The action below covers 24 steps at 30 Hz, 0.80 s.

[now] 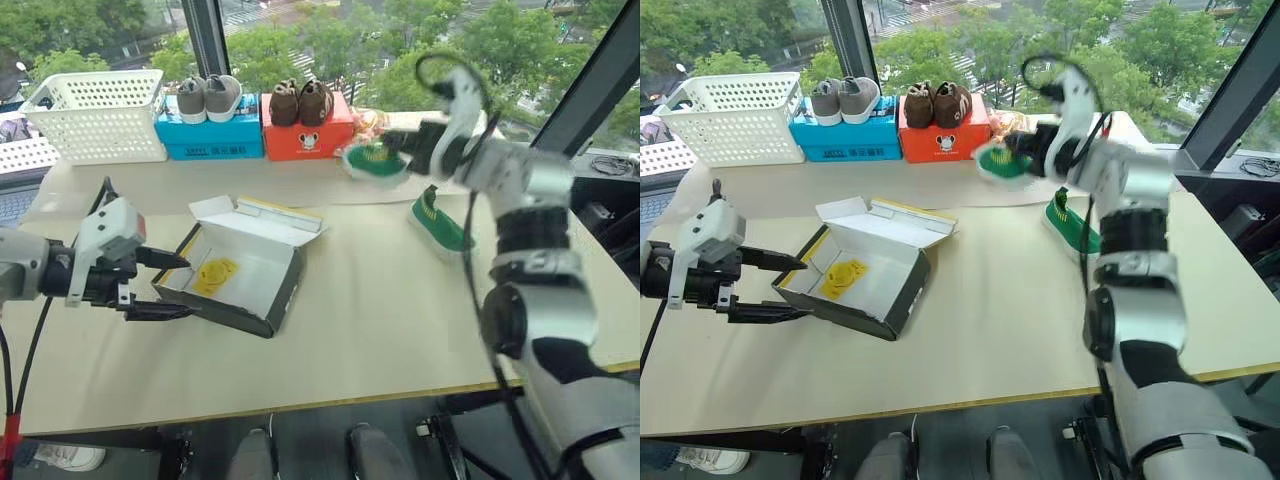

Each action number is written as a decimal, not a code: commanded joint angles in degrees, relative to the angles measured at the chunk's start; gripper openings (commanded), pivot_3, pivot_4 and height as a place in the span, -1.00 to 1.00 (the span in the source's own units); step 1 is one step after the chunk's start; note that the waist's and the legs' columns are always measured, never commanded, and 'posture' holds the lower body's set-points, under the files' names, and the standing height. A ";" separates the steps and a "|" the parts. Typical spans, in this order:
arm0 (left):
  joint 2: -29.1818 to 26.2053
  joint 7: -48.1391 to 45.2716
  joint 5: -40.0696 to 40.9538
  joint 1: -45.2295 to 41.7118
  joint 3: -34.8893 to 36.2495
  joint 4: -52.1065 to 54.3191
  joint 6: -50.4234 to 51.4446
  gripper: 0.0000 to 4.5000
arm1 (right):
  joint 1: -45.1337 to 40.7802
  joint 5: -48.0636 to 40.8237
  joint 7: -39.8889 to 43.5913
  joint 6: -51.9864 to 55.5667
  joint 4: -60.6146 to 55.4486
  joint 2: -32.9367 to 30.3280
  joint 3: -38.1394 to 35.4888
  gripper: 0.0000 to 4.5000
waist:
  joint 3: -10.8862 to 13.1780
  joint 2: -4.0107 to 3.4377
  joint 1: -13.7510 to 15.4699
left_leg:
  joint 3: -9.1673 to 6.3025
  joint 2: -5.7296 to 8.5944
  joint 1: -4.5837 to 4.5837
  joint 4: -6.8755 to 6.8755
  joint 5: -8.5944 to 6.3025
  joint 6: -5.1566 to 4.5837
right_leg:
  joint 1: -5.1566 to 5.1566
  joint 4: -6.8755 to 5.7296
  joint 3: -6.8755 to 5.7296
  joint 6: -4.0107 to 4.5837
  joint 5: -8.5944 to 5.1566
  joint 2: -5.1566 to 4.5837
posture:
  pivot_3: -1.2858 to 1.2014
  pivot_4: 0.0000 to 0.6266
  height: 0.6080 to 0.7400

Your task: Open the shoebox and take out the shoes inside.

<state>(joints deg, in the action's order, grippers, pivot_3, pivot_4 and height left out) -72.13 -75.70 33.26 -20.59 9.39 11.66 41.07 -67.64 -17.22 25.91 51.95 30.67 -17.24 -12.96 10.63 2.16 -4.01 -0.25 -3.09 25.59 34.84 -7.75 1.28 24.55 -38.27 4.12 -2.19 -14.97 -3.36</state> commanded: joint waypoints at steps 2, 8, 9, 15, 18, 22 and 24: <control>-0.07 -0.87 -0.59 -2.62 -0.85 -0.56 -1.20 1.00 | 5.35 -0.65 -7.61 3.72 -9.52 0.07 -2.80 -0.98 | 0.01 -0.02 0.34 | 0.00 0.04 0.04 0.06 0.00 0.00 | -0.02 0.04 0.00 -0.04 0.01 -0.04 | 0.03 -0.52 1.00; -0.34 -1.30 -0.56 -2.37 -0.67 -0.51 -0.93 1.00 | 17.15 1.07 -0.73 9.09 -20.19 -7.37 8.33 -0.98 | 0.00 0.01 0.75 | 0.00 0.06 -0.05 0.17 0.00 0.00 | -0.23 0.18 0.00 -0.16 0.07 -0.06 | 0.03 -0.52 1.00; -0.36 -1.31 -0.50 -2.23 -0.55 -0.39 -0.84 1.00 | 18.47 1.23 1.06 9.00 -21.34 -9.26 10.13 -0.98 | 0.00 0.00 0.73 | 0.00 0.06 -0.04 0.17 0.00 0.00 | -0.21 0.19 0.01 -0.16 0.07 -0.06 | 0.03 -0.52 1.00; -0.25 -1.01 -0.18 -1.49 0.20 0.18 -0.31 1.00 | 17.98 -1.51 6.94 8.71 -22.31 -14.47 10.31 -0.39 | 0.00 -0.01 0.48 | 0.01 0.05 -0.08 0.16 0.00 0.00 | -0.22 0.19 0.02 -0.16 0.07 -0.04 | 0.03 -0.52 1.00; 0.23 0.41 0.32 -0.60 1.83 0.70 0.53 1.00 | 16.22 -1.96 11.63 8.86 -23.10 -18.75 11.60 0.09 | 0.01 -0.01 0.49 | 0.01 0.05 -0.08 0.16 0.00 0.00 | -0.22 0.19 0.02 -0.16 0.06 -0.04 | 0.03 -0.52 1.00; 2.41 4.36 0.84 0.26 7.41 -1.70 0.38 1.00 | 13.15 -3.86 22.29 7.26 -21.13 -28.41 11.85 0.67 | 0.06 -0.06 1.20 | 0.01 0.06 0.00 0.15 0.00 0.00 | -0.18 0.25 0.01 -0.18 0.06 -0.06 | 0.03 -0.52 1.00; 5.27 8.16 0.71 -0.10 10.92 -3.76 -0.86 1.00 | 11.13 -6.02 26.08 7.02 -20.62 -30.43 10.65 0.96 | 0.06 -0.07 1.41 | 0.02 0.05 -0.01 0.16 0.00 0.00 | -0.17 0.24 0.01 -0.18 0.05 -0.06 | 0.03 -0.52 1.00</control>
<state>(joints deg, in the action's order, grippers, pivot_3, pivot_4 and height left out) -68.66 -71.35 33.72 -19.67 15.11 9.48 41.89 -53.59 -20.48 47.71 60.30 11.13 -46.29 0.06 10.69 2.08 -2.60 -0.24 -3.05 25.53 35.01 -7.75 1.27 24.37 -38.04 4.12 -2.36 -14.92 -3.41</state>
